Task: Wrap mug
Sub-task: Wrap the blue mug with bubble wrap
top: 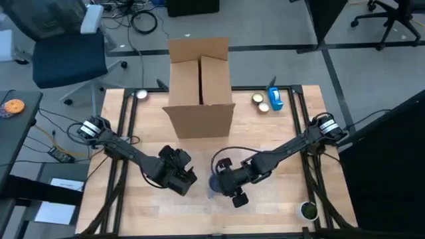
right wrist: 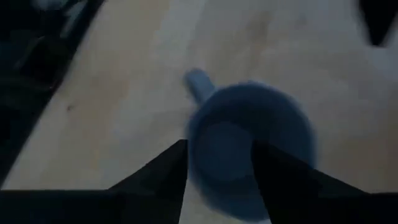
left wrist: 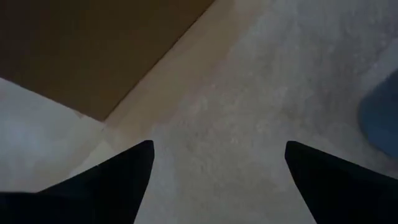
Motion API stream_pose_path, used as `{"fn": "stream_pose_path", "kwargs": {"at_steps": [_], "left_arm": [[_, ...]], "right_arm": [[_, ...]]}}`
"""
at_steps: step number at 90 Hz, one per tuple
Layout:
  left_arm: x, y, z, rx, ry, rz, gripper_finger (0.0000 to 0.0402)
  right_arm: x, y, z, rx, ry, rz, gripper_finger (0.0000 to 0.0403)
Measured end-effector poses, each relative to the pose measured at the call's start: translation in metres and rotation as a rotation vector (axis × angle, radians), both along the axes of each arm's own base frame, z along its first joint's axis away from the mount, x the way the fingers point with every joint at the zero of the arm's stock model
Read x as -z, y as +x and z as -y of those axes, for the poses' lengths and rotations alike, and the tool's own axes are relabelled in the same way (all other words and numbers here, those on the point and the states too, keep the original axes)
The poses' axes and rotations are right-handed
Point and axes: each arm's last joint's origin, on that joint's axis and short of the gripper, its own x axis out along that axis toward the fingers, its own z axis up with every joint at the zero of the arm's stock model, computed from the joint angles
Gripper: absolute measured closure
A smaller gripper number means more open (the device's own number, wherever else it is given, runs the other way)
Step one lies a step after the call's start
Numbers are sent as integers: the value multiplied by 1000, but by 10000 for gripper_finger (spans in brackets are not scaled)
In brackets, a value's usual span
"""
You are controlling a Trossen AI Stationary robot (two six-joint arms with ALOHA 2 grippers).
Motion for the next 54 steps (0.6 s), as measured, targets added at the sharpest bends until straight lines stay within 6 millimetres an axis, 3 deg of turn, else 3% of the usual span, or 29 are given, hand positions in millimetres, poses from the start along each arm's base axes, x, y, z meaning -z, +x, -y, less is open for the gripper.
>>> {"fn": "stream_pose_path", "kwargs": {"at_steps": [15,32,54], "left_arm": [[0,0,0,0,-1,1,53],[0,0,0,0,-1,1,53],[0,0,0,0,0,1,53]], "right_arm": [[2,7,16,104,-57,17,254],[13,16,36,175,122,-77,254],[32,23,44,249,211,-168,276]]}}
